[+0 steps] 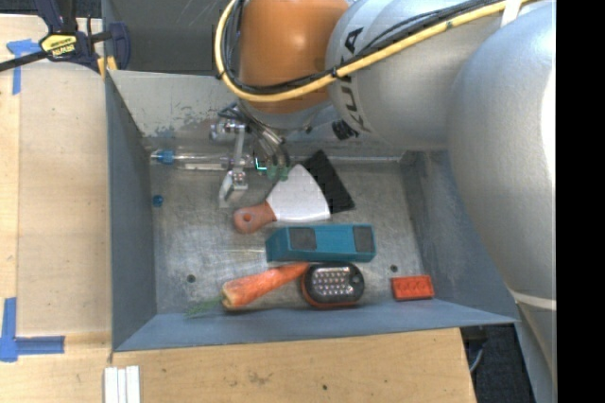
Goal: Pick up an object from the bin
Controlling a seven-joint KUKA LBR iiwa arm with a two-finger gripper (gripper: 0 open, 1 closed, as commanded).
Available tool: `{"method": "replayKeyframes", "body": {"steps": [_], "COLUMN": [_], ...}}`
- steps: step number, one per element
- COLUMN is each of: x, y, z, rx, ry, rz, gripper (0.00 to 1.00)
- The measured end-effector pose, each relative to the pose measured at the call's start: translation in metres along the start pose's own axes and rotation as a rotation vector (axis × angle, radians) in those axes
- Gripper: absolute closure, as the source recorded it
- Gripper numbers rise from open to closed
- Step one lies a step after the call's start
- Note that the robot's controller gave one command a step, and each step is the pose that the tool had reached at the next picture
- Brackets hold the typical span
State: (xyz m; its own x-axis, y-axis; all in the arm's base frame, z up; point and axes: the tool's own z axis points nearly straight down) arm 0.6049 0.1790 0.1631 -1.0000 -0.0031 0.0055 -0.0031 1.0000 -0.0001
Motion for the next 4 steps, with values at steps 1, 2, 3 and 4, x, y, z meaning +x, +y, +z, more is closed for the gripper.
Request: {"method": "replayKeyframes", "body": {"steps": [1, 2, 3, 4], "x": [-0.002, -0.001, 0.020, 0.051], "y": [-0.001, -0.014, -0.051, -0.059], "z": [-0.005, 0.003, 0.012, 0.030], "rx": [-0.001, -0.002, 0.002, -0.001], "ry": [-0.008, -0.011, -0.007, -0.009], "rz": [0.002, -0.079, -0.227, -0.144], "gripper": [0.00, 0.00, 0.00, 0.00]}}
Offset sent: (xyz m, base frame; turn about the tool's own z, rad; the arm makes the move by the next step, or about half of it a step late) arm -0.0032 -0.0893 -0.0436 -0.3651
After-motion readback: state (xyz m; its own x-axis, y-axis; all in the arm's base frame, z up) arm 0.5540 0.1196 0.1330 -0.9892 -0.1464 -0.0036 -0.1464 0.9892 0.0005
